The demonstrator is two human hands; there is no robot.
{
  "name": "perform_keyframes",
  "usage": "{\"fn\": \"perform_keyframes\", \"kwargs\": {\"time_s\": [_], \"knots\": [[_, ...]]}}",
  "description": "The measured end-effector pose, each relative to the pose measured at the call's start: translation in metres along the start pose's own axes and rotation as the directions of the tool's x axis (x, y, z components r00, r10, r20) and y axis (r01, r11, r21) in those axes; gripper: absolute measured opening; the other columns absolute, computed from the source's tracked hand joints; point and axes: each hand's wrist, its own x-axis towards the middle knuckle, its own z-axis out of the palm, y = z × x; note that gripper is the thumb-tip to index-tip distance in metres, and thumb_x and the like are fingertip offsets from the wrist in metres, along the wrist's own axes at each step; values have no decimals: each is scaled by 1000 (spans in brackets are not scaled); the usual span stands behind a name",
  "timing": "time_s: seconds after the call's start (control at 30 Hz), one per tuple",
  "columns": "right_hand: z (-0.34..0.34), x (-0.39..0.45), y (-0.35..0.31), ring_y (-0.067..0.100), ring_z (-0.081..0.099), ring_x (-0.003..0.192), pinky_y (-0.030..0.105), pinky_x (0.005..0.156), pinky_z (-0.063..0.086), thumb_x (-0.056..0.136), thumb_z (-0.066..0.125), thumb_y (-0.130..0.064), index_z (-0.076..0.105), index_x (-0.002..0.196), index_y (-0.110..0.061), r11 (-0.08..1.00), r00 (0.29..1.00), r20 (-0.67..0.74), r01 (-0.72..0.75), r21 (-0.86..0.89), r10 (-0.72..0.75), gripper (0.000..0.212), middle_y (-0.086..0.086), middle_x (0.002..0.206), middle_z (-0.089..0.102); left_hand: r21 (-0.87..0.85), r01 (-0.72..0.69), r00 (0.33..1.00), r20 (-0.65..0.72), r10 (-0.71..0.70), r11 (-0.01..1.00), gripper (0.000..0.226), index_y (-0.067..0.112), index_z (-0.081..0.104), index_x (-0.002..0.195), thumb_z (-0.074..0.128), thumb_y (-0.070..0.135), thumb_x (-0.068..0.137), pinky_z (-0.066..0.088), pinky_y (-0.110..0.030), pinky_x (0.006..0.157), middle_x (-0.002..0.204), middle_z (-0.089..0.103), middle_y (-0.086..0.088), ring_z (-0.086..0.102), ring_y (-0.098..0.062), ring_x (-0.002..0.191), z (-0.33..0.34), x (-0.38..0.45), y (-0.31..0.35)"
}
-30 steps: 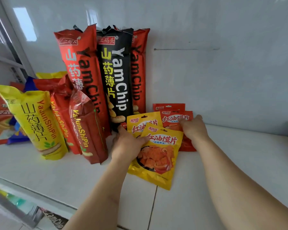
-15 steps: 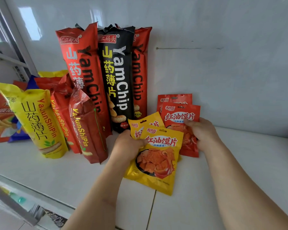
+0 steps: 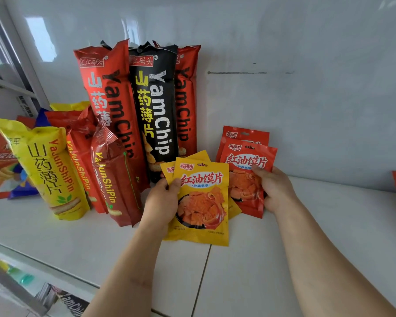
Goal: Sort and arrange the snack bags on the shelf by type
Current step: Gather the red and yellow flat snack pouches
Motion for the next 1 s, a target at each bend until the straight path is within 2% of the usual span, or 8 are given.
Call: {"fn": "perform_keyframes", "kwargs": {"time_s": [0.07,0.17,0.23,0.37,0.47,0.7,0.87,1.0], "knots": [[-1,-1,-1,29,74,84,56,81,58,88,73,-23,67,110,-14,1000,1000,-8,0,2,0,24,9,99,76,-157,80,994,85,-67,984,24,29,70,107,64,48,94,57,-42,91,101,75,8,71,-20,98,-1,-2,0],[-5,-2,-2,30,74,85,57,81,57,89,73,-24,67,108,-15,1000,999,-29,13,-8,-13,22,9,99,75,-219,186,957,263,-126,958,25,21,70,112,75,28,89,60,-51,87,101,79,-2,76,-26,90,1,-6,1],[-8,-3,-3,29,74,84,55,81,58,89,72,-26,68,104,-17,999,998,-49,40,-37,-42,18,8,98,76,-249,216,943,304,-135,944,20,16,69,113,70,17,93,59,-53,88,100,79,-6,76,-29,90,4,-8,2],[-29,-8,-12,22,71,85,35,72,59,93,66,-26,69,104,-17,952,967,-120,193,-237,-226,14,2,99,73,-321,209,933,350,-90,924,18,14,68,115,58,14,101,60,-46,83,104,78,-8,76,-29,93,16,-11,7],[-66,-14,-26,24,68,95,39,85,56,94,63,-25,68,98,-21,893,924,-176,258,-369,-340,7,1,101,71,-334,161,917,398,-16,929,20,16,66,119,55,16,102,59,-47,87,108,77,-6,75,-28,98,36,-13,17],[-152,-25,-55,23,67,94,37,88,54,94,65,-27,66,105,-19,856,857,-341,195,-479,-386,14,-2,101,68,-262,93,883,468,42,961,15,19,69,110,57,17,100,57,-52,93,105,78,-2,75,-26,97,124,-31,36],[-186,-25,-61,26,65,99,31,82,48,95,63,-22,66,110,-12,825,820,-385,173,-538,-424,18,7,108,68,-258,169,818,574,10,951,19,15,67,116,53,15,103,60,-46,88,104,78,-4,75,-25,95,177,-50,50],[-201,-23,-62,24,59,89,28,73,39,98,58,-23,63,112,-7,816,836,-393,105,-568,-382,23,13,110,67,-249,200,798,603,-10,947,20,15,66,118,52,17,104,59,-48,89,107,77,-5,75,-26,97,201,-60,53]]}}
